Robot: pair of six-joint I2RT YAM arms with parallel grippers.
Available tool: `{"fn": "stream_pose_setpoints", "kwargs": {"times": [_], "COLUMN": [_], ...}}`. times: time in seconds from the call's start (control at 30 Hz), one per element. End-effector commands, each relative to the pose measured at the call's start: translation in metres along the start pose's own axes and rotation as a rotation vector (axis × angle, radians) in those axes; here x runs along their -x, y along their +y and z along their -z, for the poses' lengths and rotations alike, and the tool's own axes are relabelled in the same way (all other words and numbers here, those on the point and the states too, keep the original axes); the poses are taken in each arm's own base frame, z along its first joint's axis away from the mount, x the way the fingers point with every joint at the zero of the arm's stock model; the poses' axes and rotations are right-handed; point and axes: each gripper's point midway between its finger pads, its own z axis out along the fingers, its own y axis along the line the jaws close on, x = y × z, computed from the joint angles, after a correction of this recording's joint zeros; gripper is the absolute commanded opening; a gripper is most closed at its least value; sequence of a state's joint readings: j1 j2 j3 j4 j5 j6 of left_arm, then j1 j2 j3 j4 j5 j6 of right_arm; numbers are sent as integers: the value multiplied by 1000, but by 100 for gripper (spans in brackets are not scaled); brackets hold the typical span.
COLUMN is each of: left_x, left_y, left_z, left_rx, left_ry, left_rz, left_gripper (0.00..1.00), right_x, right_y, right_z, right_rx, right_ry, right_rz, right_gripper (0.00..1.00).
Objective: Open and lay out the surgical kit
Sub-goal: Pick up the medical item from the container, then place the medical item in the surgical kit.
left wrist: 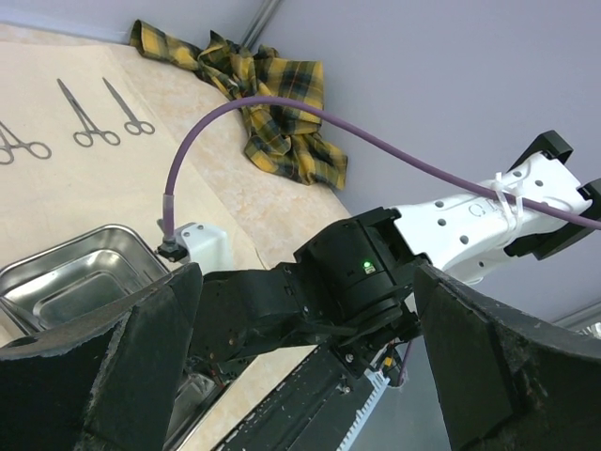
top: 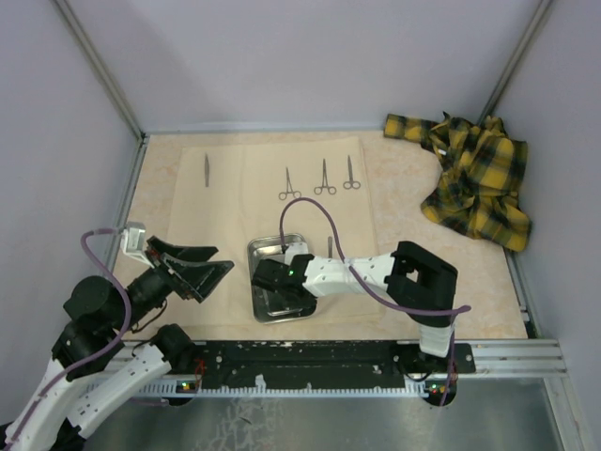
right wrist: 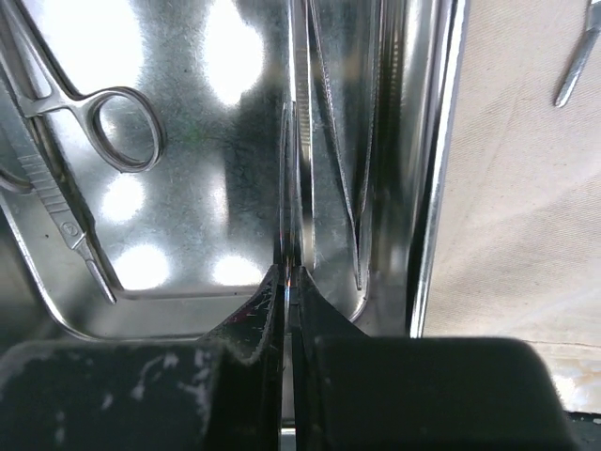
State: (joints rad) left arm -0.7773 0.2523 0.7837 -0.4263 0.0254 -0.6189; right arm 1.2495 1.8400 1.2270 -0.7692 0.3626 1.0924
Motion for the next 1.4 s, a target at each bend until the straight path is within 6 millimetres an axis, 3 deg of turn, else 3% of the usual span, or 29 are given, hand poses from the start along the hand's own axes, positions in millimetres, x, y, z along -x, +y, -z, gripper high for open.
{"fn": "stream_pose_setpoints", "kwargs": {"times": [0.0, 0.23, 0.27, 0.4, 0.7, 1.03, 1.37], "left_x": [11, 7, 6, -2, -31, -88, -116], "left_y": [-3, 3, 5, 10, 32, 65, 88], "left_z": [6, 6, 5, 3, -8, -37, -54], "left_rx": [3, 30, 35, 57, 136, 241, 297], "left_ry": [-28, -18, -15, 13, 126, 368, 447], "left_rz": [-20, -22, -22, -23, -22, -33, -38], "left_gripper": [100, 100, 100, 100, 100, 100, 68], "right_x": [39, 59, 65, 74, 101, 143, 174], "right_y": [14, 10, 9, 6, 1, 4, 8], "right_z": [38, 57, 68, 74, 87, 104, 101], "right_rx": [87, 132, 157, 175, 208, 293, 331], "right_ry": [-140, -205, -220, -238, -280, -311, -271], "right_rz": [-36, -49, -61, -72, -100, -152, -164], "right_gripper": [0, 0, 0, 0, 0, 0, 0]}}
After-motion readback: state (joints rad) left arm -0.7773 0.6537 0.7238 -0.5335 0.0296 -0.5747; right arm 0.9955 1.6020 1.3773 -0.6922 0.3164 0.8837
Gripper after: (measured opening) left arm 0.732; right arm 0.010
